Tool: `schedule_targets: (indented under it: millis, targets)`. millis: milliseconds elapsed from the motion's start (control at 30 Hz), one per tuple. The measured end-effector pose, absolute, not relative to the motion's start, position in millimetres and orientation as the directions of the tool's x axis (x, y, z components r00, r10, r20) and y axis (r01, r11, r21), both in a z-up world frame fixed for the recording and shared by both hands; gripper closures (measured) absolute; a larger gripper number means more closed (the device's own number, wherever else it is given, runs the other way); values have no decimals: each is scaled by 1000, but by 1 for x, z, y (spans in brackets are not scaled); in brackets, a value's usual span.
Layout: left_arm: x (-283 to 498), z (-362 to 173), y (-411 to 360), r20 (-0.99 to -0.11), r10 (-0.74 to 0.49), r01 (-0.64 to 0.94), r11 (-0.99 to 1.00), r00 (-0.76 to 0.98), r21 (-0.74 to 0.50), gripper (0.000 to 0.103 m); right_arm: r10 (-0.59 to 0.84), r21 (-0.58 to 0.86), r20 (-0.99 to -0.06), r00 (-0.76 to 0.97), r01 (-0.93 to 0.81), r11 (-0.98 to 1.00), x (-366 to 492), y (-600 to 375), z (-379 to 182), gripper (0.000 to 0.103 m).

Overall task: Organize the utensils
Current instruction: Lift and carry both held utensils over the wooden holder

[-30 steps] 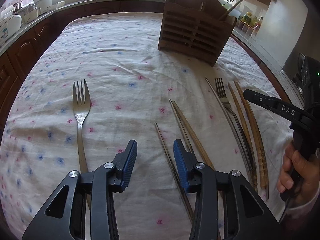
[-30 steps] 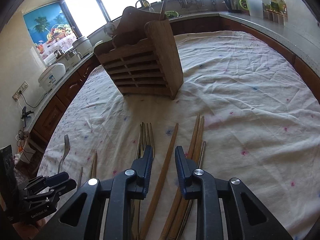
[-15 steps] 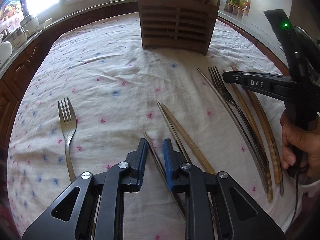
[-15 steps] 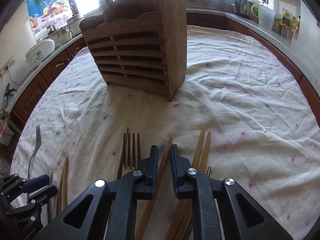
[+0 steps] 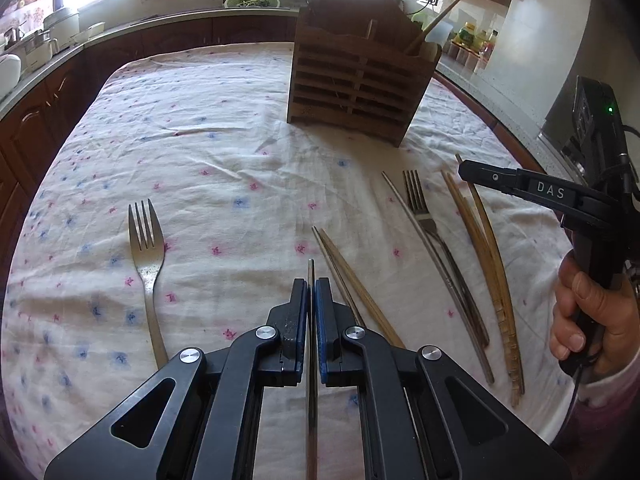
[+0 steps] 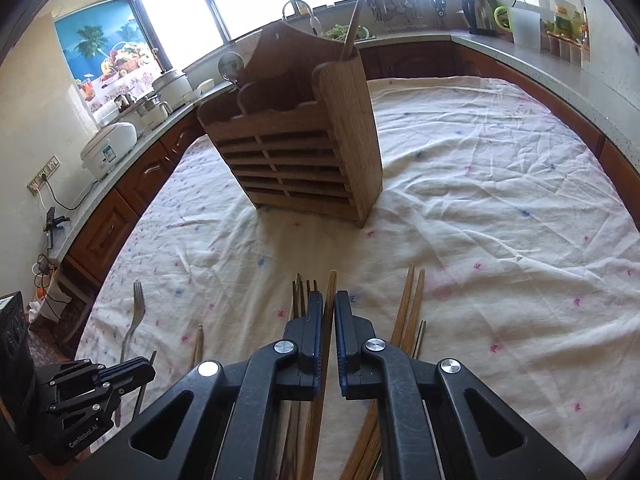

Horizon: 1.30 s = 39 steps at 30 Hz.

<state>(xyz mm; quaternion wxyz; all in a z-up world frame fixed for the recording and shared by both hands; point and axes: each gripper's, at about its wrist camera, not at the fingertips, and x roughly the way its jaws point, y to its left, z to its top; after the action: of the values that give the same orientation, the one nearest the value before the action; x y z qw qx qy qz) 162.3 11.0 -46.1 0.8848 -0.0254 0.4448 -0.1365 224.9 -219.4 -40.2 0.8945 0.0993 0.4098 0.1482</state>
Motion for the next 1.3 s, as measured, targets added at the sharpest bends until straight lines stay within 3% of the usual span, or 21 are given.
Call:
schedule_targets:
  millis: [800,1300]
  targets:
    - [129,60,49,-547,-350,250,935,760,-251,99,385,320,-481,787,-251,914,170,-232,68,98]
    - [137,79,59,-488,-336,233,937,806,-261,100,385,329,-436,813,-254,910,175,-237,85,98]
